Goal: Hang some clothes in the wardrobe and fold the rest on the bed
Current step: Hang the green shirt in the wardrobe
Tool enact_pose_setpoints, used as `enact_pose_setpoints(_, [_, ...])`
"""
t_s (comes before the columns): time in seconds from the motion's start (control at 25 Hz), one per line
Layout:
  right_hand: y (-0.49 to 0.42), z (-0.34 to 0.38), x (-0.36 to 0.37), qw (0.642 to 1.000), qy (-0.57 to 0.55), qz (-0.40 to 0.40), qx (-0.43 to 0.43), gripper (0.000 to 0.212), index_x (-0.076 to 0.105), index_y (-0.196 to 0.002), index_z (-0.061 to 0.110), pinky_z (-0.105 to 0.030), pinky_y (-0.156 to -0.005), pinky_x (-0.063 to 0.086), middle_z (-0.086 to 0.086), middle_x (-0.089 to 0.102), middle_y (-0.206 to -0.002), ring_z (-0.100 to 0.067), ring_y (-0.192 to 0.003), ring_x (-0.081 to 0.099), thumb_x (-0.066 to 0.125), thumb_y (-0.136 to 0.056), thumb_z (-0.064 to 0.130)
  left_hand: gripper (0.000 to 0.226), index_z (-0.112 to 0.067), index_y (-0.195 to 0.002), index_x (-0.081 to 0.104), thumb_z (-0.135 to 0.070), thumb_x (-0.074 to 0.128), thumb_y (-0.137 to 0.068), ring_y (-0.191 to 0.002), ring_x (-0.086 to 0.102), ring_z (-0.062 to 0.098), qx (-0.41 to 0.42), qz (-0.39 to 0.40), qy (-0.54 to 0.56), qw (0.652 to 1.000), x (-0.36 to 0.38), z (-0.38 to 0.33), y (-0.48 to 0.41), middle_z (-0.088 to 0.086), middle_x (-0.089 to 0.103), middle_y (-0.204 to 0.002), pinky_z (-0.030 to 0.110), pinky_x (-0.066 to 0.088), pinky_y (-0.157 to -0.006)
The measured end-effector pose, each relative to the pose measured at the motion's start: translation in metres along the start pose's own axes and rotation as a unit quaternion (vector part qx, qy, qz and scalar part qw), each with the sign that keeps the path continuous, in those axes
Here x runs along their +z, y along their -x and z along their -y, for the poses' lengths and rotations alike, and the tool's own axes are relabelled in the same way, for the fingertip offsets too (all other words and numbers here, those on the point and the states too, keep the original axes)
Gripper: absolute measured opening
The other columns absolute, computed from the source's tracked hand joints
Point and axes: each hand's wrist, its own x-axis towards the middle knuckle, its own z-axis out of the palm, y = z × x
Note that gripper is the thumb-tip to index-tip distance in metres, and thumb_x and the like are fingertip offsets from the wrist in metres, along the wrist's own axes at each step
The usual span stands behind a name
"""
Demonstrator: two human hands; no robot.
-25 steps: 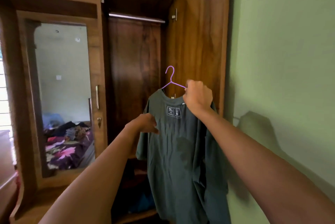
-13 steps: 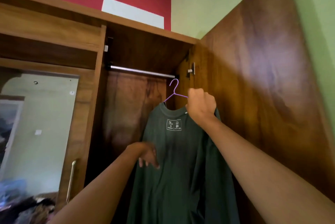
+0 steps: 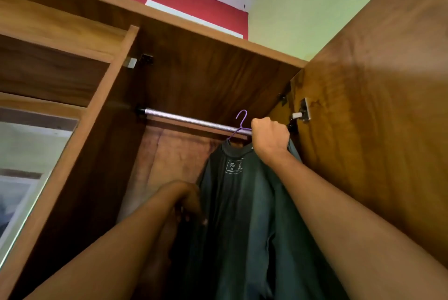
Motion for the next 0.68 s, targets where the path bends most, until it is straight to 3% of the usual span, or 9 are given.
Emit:
enact_pose_setpoints(0.16, [-0.017, 0.016, 0.053, 1.0, -0.001, -0.002, -0.002, 0.024, 0.058, -0.116, 0.013, -0.036, -0.071, 0.043, -0.011, 0.061, -0.112, -0.032, -0.102, 0.061, 0.045, -0.096, 0.011, 0.056, -0.004, -0.136, 0.042, -0.026, 0.064, -0.089, -0.066, 0.052, 0.011, -0.016, 0.005, 0.0, 1.0, -0.005, 0.004, -0.048, 0.004, 0.055, -0.084, 0.015, 0.04, -0.028])
enact_pose_setpoints(0.28, [-0.022, 0.016, 0.075, 0.999, 0.029, -0.034, -0.001, 0.023, 0.057, -0.117, 0.013, -0.035, -0.066, 0.039, -0.01, 0.06, -0.11, -0.03, -0.098, 0.062, 0.045, -0.097, 0.015, 0.053, -0.005, -0.136, 0.043, -0.027, 0.061, -0.091, -0.068, 0.051, 0.011, -0.018, 0.026, -0.025, 0.999, 0.0, 0.009, -0.08, 0.008, 0.057, -0.101, 0.015, 0.044, -0.032])
enact_pose_setpoints(0.32, [-0.023, 0.014, 0.078, 0.998, 0.041, -0.04, -0.009, 0.023, 0.057, -0.117, 0.013, -0.035, -0.066, 0.038, -0.01, 0.06, -0.111, -0.03, -0.099, 0.062, 0.046, -0.097, 0.017, 0.053, -0.005, -0.136, 0.043, -0.028, 0.06, -0.091, -0.072, 0.054, 0.013, -0.015, 0.029, -0.026, 0.999, 0.002, 0.01, -0.091, 0.009, 0.059, -0.109, 0.016, 0.047, -0.038])
enact_pose_setpoints(0.4, [-0.024, 0.014, 0.079, 0.997, 0.054, -0.046, -0.026, 0.024, 0.056, -0.118, 0.012, -0.035, -0.067, 0.037, -0.011, 0.059, -0.113, -0.031, -0.102, 0.061, 0.046, -0.097, 0.018, 0.056, -0.008, -0.138, 0.041, -0.032, 0.059, -0.091, -0.091, 0.057, 0.02, -0.02, 0.045, -0.021, 0.999, 0.011, 0.012, -0.111, 0.01, 0.057, -0.122, 0.025, 0.05, -0.064])
enact_pose_setpoints(0.44, [-0.026, 0.016, 0.079, 0.997, 0.058, -0.051, -0.029, 0.023, 0.056, -0.118, 0.012, -0.035, -0.068, 0.036, -0.011, 0.059, -0.113, -0.031, -0.103, 0.061, 0.046, -0.097, 0.016, 0.056, -0.009, -0.139, 0.041, -0.034, 0.058, -0.091, -0.097, 0.056, 0.02, -0.021, 0.057, -0.018, 0.998, 0.015, 0.012, -0.12, 0.007, 0.058, -0.115, 0.029, 0.046, -0.073])
enact_pose_setpoints(0.52, [-0.03, 0.02, 0.077, 0.996, 0.066, -0.06, -0.021, 0.023, 0.056, -0.117, 0.014, -0.035, -0.068, 0.037, -0.009, 0.06, -0.112, -0.031, -0.103, 0.061, 0.05, -0.096, 0.014, 0.055, -0.007, -0.138, 0.042, -0.035, 0.057, -0.092, -0.087, 0.055, 0.018, -0.013, 0.074, -0.013, 0.997, 0.024, 0.013, -0.133, 0.001, 0.054, -0.092, 0.031, 0.043, -0.074])
enact_pose_setpoints(0.56, [-0.03, 0.021, 0.077, 0.996, 0.072, -0.052, -0.014, 0.023, 0.057, -0.118, 0.015, -0.035, -0.068, 0.038, -0.008, 0.06, -0.112, -0.03, -0.104, 0.061, 0.052, -0.095, 0.013, 0.055, -0.006, -0.136, 0.044, -0.035, 0.058, -0.091, -0.085, 0.055, 0.018, -0.01, 0.076, -0.012, 0.997, 0.027, 0.013, -0.137, 0.001, 0.053, -0.09, 0.031, 0.043, -0.076])
enact_pose_setpoints(0.68, [-0.026, 0.019, 0.081, 0.994, 0.104, -0.012, -0.012, 0.025, 0.057, -0.117, 0.016, -0.035, -0.068, 0.038, -0.006, 0.06, -0.111, -0.029, -0.105, 0.061, 0.058, -0.092, 0.014, 0.058, 0.0, -0.132, 0.047, -0.034, 0.063, -0.088, -0.107, 0.06, 0.027, 0.0, 0.069, -0.015, 0.998, 0.033, 0.015, -0.146, 0.013, 0.061, -0.119, 0.034, 0.044, -0.079])
